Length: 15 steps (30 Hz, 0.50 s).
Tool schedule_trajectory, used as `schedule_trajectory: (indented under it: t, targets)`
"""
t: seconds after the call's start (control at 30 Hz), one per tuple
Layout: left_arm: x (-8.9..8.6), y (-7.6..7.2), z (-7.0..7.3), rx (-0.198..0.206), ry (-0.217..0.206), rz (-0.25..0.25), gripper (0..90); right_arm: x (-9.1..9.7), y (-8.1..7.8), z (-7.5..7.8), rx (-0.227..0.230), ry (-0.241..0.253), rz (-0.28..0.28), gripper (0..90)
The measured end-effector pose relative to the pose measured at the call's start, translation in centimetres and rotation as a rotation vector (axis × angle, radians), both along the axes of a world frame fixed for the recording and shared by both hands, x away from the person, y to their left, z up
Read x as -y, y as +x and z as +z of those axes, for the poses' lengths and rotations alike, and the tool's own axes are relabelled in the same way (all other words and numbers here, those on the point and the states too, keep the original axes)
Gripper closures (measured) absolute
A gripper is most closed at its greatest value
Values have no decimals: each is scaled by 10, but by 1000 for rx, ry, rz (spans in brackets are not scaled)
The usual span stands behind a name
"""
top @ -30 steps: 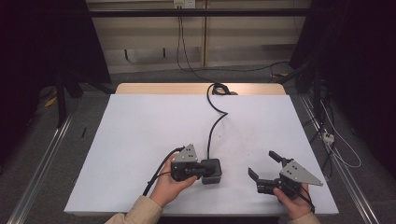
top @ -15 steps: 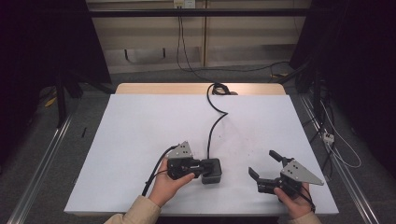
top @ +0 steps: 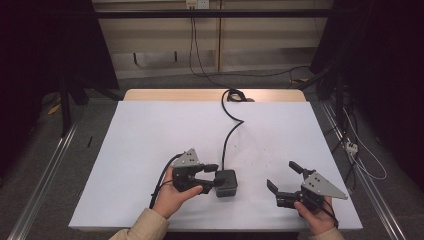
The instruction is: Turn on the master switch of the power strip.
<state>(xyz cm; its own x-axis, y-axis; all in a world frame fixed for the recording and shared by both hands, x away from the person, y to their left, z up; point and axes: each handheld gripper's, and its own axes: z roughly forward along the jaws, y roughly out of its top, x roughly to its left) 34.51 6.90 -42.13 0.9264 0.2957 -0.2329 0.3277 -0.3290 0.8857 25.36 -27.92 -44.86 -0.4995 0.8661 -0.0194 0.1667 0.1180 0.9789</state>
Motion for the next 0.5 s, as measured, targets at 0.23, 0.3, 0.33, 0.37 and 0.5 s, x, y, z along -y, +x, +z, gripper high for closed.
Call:
schedule_trajectory:
  t: [0.23,0.3,0.33,0.37,0.5]
  targets:
    - [-10,2,1,-20,0,34,288,-1,0,0,1,-3,3,35]
    - [-14,2,1,-21,2,39,262,-1,0,0,1,-2,3,35]
    - [-16,3,1,-17,7,43,257,0,0,0,1,0,2,35]
    - [-18,3,1,-14,7,51,248,0,0,0,1,0,1,35]
    - [-30,6,1,9,20,80,173,0,0,0,0,-1,4,35]
